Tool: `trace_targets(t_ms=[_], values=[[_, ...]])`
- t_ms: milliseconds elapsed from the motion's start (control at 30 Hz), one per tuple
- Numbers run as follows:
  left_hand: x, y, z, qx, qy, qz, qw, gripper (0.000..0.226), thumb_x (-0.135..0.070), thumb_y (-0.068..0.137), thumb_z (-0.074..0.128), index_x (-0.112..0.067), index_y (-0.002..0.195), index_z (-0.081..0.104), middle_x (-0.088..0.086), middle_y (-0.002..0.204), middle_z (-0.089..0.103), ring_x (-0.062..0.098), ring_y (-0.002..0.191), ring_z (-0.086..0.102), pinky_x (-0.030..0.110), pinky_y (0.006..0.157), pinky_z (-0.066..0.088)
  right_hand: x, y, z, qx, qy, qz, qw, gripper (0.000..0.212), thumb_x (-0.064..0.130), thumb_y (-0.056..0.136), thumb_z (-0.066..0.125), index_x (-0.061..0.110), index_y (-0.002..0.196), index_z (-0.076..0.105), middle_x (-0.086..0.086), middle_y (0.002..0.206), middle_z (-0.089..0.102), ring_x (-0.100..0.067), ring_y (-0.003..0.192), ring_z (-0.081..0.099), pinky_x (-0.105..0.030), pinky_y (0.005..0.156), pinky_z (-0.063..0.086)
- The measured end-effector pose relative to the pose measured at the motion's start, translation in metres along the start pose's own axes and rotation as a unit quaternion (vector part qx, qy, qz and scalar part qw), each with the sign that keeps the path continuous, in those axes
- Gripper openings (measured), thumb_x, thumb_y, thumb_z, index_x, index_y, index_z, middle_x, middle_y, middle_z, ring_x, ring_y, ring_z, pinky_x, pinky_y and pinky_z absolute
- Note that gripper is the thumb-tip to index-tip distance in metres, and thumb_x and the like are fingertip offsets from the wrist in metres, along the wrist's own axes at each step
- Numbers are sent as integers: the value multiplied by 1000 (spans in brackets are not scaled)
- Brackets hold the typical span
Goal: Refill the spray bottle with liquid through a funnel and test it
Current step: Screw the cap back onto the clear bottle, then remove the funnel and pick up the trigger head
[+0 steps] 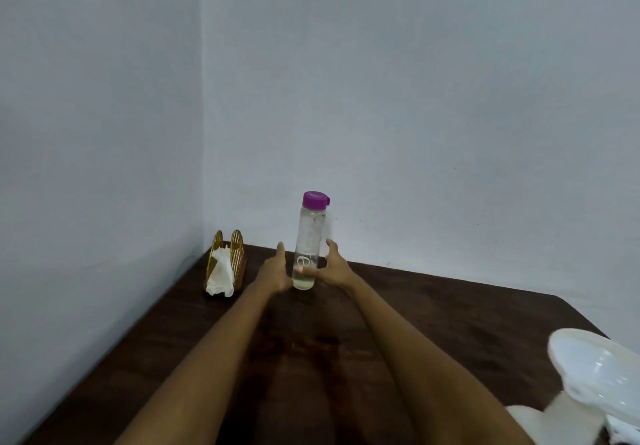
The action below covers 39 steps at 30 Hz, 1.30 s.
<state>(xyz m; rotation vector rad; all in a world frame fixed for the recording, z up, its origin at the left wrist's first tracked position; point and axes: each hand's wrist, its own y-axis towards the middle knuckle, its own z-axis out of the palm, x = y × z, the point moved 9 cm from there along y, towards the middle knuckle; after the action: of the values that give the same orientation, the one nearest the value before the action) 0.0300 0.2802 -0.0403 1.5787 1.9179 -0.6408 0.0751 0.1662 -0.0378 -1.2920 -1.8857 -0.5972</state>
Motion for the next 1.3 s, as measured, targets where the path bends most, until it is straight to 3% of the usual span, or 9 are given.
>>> trace_targets(t_ms=[133, 267, 433, 500, 667, 800, 867, 1133, 1300], values=[[-20, -50, 4, -16, -1, 24, 1000, 74, -6, 88, 60, -1, 148, 18, 21, 142, 43, 34, 132, 42, 35, 106, 35, 6, -59, -7, -41, 13, -4, 999, 88, 30, 84, 69, 5, 148, 14, -19, 150, 33, -33, 136, 37, -37, 108, 35], [-32, -89, 5, -34, -7, 58, 998, 52, 0, 83, 59, -5, 133, 44, 19, 127, 57, 33, 117, 54, 34, 95, 43, 29, -104, -12, -70, -2, -17, 997, 67, 27, 87, 66, 4, 140, 32, -18, 138, 49, -31, 125, 49, -37, 102, 42], [-52, -153, 28, -20, 16, 71, 997, 60, -4, 84, 64, 3, 138, 40, 20, 121, 59, 33, 115, 56, 32, 94, 43, 72, -174, -44, -90, -49, -66, 993, 48, 20, 85, 66, 4, 127, 49, -17, 125, 59, -26, 98, 58, -40, 93, 50], [-56, -172, 36, -14, 14, 59, 998, 66, -5, 85, 65, 3, 142, 34, 20, 126, 56, 32, 117, 55, 32, 98, 41, 86, -199, -68, -115, -95, -92, 985, 38, 22, 86, 65, 5, 119, 57, -16, 119, 63, -27, 98, 61, -38, 90, 49], [-83, -217, 58, -1, 11, 55, 998, 65, -7, 86, 64, 1, 143, 34, 18, 128, 57, 29, 118, 55, 33, 102, 43, 97, -277, -128, -187, -297, -130, 927, 27, 28, 88, 58, 5, 100, 66, -11, 107, 67, -26, 98, 62, -28, 76, 41], [-109, -245, 84, 8, 7, 78, 997, 62, -7, 86, 64, 0, 142, 39, 16, 124, 60, 27, 114, 58, 30, 99, 44, 68, -325, -164, -194, -496, -95, 841, 34, 33, 91, 54, 3, 104, 60, -13, 104, 65, -29, 89, 62, -31, 72, 39], [-118, -256, 98, 22, 9, 81, 996, 60, -7, 87, 62, -1, 142, 39, 15, 125, 59, 26, 115, 57, 29, 98, 45, 45, -338, -175, -180, -537, -63, 822, 34, 33, 90, 56, 6, 110, 59, -10, 107, 64, -27, 90, 62, -31, 72, 39], [-151, -272, 143, 59, 14, 85, 995, 58, -8, 87, 63, -4, 141, 41, 14, 129, 57, 23, 117, 57, 29, 98, 47, 23, -363, -195, -179, -460, -81, 866, 32, 20, 96, 45, 20, 125, 59, -8, 120, 64, -27, 108, 61, -32, 82, 45], [-171, -268, 162, 72, 2, 106, 992, 62, -15, 89, 63, -4, 143, 36, 15, 135, 52, 25, 121, 53, 31, 100, 45, 4, -374, -225, -245, -282, -86, 924, 27, 31, 93, 52, 18, 111, 67, -7, 107, 70, -24, 101, 62, -28, 77, 43]])
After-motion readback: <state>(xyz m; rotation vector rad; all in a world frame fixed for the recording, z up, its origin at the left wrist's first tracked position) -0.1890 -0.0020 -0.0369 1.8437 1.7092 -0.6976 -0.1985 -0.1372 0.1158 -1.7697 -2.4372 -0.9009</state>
